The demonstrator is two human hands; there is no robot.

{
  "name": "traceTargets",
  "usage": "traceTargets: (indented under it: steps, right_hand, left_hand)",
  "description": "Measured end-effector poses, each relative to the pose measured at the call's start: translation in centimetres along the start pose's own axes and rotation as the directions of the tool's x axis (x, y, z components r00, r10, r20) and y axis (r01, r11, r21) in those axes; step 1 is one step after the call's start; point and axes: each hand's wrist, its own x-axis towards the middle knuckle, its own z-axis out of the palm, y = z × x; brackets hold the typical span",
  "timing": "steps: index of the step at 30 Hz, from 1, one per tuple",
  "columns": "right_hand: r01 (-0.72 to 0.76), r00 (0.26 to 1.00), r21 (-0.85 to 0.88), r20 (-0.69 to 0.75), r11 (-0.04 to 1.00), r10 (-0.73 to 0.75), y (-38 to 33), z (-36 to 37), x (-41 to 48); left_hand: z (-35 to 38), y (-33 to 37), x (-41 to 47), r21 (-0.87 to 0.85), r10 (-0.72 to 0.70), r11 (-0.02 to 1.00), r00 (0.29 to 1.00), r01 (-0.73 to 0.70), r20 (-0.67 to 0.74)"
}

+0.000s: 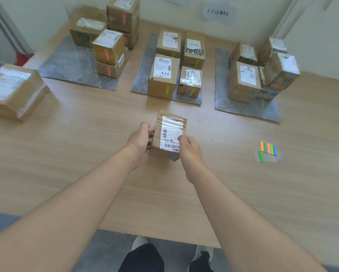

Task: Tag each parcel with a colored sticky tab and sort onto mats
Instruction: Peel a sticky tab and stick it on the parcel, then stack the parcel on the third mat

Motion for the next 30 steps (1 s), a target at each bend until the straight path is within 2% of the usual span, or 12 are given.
traceTargets:
  steps: [12, 19, 30]
  right_hand:
    - [0.174, 0.977, 0.116, -0.144, 0.978, -0.157, -8.1, -4.5, -0.5]
    - [0.241, 0.956, 0.196, -0.216, 0.95, -0.198, -11.0, -10.1, 3.1]
    - [0.252, 0.964, 0.173, -0.128, 0.952, -0.232, -12.4, -19.7, 13.8]
  left_hand:
    - [4.4, 9.1, -3.3, 0.1, 0.156, 0.981, 0.981, -0.168, 0.118]
    - [11.5, 12.5, -2.6, 0.046, 0.21, 0.975, 0.968, -0.218, 0.136]
    - [25.1, 15.0, 1.9, -0.002, 0.226, 0.974, 0.965, -0.228, 0.136]
